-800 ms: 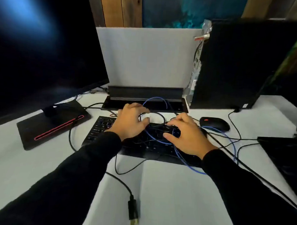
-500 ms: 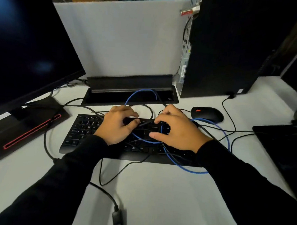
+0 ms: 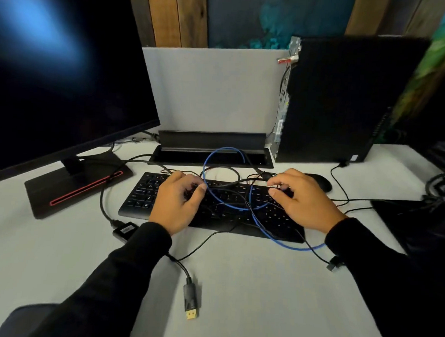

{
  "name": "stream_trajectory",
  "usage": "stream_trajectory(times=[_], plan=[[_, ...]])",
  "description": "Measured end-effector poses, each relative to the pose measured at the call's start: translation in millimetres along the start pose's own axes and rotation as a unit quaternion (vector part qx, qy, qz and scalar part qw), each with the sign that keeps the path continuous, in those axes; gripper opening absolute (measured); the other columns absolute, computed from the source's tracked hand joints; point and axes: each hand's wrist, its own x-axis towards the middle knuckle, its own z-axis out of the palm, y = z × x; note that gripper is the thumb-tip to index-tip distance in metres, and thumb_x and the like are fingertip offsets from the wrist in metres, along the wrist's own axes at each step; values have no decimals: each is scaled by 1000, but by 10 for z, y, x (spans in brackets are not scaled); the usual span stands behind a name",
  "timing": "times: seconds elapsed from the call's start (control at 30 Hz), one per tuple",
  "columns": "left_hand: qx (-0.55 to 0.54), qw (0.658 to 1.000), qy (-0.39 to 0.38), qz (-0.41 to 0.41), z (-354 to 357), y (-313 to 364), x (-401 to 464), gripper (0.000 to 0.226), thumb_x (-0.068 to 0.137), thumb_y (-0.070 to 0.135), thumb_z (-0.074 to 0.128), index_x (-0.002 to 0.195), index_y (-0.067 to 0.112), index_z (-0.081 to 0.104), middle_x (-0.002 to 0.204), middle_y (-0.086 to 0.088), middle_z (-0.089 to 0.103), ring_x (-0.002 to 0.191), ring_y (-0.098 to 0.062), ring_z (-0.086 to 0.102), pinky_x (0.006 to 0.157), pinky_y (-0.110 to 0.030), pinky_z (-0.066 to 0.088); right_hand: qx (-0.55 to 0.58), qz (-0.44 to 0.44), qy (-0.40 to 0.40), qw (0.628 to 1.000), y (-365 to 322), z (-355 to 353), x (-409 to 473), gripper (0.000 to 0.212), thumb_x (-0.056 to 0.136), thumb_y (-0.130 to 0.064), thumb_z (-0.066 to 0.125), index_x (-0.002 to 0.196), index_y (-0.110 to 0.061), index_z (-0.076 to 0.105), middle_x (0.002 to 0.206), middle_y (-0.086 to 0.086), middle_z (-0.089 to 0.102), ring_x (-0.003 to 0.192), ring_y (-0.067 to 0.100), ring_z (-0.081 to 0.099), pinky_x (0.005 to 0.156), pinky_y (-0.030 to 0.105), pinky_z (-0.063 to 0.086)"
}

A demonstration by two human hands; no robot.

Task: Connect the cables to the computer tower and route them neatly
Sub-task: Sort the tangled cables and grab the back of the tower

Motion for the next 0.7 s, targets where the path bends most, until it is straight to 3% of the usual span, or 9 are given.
stream_trajectory(times=[0.17,0.23,0.3,0.37,0.43,0.5,0.6,0.7], plan=[[33,995,-71,54,15,94,-5,18,99,36,52,89,30,66,70,6,59,69,-10,53,66,-26,41,-4,0,10,1000,145,-91,-387,33,89,-49,67,110,-24,73,106,-9,62,99,9,59,92,36,53],[49,992,-95,65,-7,120,11,14,100,31,56,94,28,69,75,9,63,72,-7,57,68,-22,43,4,-1,-2,1000,146,-140,-445,40,83,-59,68,107,-27,73,106,-10,62,99,6,59,93,34,52],[53,991,-107,63,3,126,-21,12,100,23,59,98,28,70,76,14,65,74,-4,60,68,-14,41,-11,-1,-61,998,137,-114,-472,50,75,-71,70,108,-34,72,108,-14,60,103,3,56,94,29,49],[52,992,-99,60,46,137,-68,12,100,21,60,102,26,71,76,18,65,74,-4,61,71,-15,40,-52,2,-121,991,154,-31,-481,59,68,-80,68,111,-38,70,109,-20,54,106,2,51,94,24,46],[54,993,-90,61,108,136,-77,11,100,20,60,103,24,70,73,19,63,71,-4,60,72,-24,41,-73,-9,-121,990,194,35,-443,50,72,-72,70,107,-36,71,105,-19,52,104,4,50,91,24,45],[39,996,-62,54,134,148,-40,9,100,18,61,102,24,67,68,13,62,65,-7,58,67,-29,44,-63,-21,-97,993,210,38,-389,27,82,-52,75,100,-32,74,100,-15,55,96,3,52,85,28,49],[15,998,-30,49,121,192,-1,7,101,14,59,101,20,63,61,8,57,56,-9,54,54,-14,38,-67,-34,-75,994,219,21,-347,9,88,-36,76,90,-28,75,92,-11,59,86,4,55,77,33,52],[23,998,-18,55,84,176,-17,6,102,15,59,105,16,64,58,11,51,55,-6,51,52,-12,35,-52,-18,-51,997,240,-3,-344,14,86,-34,80,79,-24,74,84,-8,60,77,4,55,69,28,48]])
